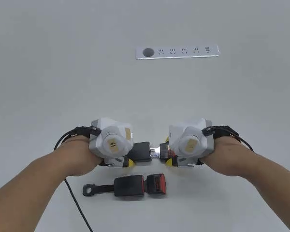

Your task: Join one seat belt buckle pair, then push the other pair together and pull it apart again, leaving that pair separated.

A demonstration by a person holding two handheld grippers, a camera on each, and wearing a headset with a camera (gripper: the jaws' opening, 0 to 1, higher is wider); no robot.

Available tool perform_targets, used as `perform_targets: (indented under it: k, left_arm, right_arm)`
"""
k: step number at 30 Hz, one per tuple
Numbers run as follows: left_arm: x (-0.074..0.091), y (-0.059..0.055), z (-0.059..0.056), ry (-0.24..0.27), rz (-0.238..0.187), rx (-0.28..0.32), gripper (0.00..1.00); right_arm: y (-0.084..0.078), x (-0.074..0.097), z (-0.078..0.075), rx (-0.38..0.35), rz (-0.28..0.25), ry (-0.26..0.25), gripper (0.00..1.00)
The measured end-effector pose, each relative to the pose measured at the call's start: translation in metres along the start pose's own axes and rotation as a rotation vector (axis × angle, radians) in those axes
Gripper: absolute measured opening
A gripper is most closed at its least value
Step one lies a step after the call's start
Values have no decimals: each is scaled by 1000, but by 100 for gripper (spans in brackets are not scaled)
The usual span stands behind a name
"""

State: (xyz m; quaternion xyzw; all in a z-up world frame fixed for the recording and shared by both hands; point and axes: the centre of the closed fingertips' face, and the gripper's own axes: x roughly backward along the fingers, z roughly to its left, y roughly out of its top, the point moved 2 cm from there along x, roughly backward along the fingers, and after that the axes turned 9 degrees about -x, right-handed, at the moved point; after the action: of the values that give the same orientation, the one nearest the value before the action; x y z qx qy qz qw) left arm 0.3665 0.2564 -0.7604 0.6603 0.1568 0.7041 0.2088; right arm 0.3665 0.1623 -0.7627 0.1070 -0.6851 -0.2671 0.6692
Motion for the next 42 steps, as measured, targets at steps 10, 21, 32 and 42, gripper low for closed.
perform_targets:
  k: [10,21,32,42]
  left_arm:
    - [0,0,0,-9,-2,-4,32]
    - [-1,-1,0,-2,-9,8,32]
    - [-2,-3,1,3,-14,12,32]
    - [-1,-3,1,3,-15,12,32]
  right_arm:
    - [7,0,0,42,28,14,29]
    - [13,-7,1,35,4,7,29]
    - [18,-8,5,30,3,-1,29]
    - [17,-8,5,24,-1,-1,30]
